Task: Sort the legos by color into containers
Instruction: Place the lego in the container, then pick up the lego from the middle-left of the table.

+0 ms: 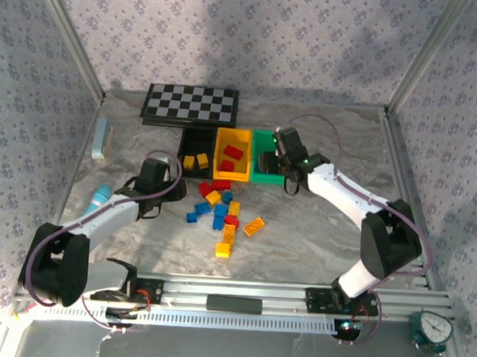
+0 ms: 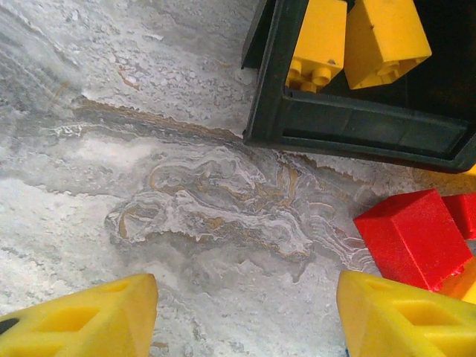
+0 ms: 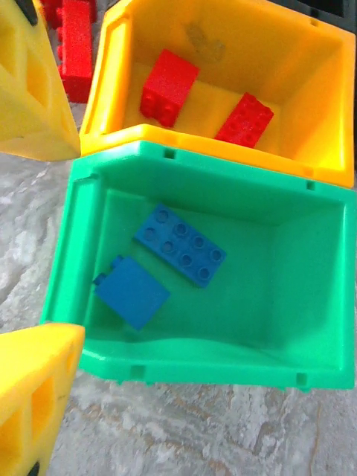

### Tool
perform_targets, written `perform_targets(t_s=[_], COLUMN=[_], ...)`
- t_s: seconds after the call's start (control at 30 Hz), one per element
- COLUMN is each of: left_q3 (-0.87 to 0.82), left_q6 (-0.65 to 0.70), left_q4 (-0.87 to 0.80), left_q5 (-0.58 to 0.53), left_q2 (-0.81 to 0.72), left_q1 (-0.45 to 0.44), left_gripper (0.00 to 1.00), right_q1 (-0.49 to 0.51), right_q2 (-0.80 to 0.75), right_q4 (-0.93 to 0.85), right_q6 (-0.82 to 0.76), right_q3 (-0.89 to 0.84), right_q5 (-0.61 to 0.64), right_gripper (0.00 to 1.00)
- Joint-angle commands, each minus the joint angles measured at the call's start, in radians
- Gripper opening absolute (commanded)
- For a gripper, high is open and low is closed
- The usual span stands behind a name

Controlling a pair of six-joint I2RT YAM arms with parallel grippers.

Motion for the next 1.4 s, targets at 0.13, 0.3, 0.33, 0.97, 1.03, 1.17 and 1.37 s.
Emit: perform_targets(t_s=[0.13,0.3,0.33,0.97,1.03,1.17,1.37], left_q3=[0.01,-0.009,-0.012,0.126,0.134,0.148,0.174], left_q6=[0.002,-0.002,-0.004,0.006,0.0,-0.009,-0.017], left_q4=[0.021,0.027,0.028,-0.321,-0.345,-0.384,-0.438], left_q5=[0.034,0.054,0.061,0.216,0.218,0.216,0.206], left_q2=[0.004,-0.014,-0.018,-0.028,-0.02,-0.005,0.036], left_q1=[0.005,0.005,0.006,-0.011,-0.021,-0.053,-0.107], left_gripper=[0.65,0.64,0.64,0.64,0.64,0.64,0.64], right_q1=[0.012,0.001,0.002,-0.064,-0.07,-0.085,-0.093], right_q2=[-0.137,-0.16,-0.162,-0.228,-0.242,-0.268,-0.303], right_q4=[0.024,0.037,0.04,0.189,0.187,0.182,0.172], right_q6=[-0.04,-0.059,-0.067,-0.097,-0.091,-0.077,-0.063], right_q3=[-0.188,-0.252,-0.26,-0.431,-0.439,-0.454,-0.469], right_q5=[0.099,0.101,0.103,0.141,0.136,0.126,0.112], right_gripper=[0.61,0.61,0.61,0.62,0.62,0.62,0.62])
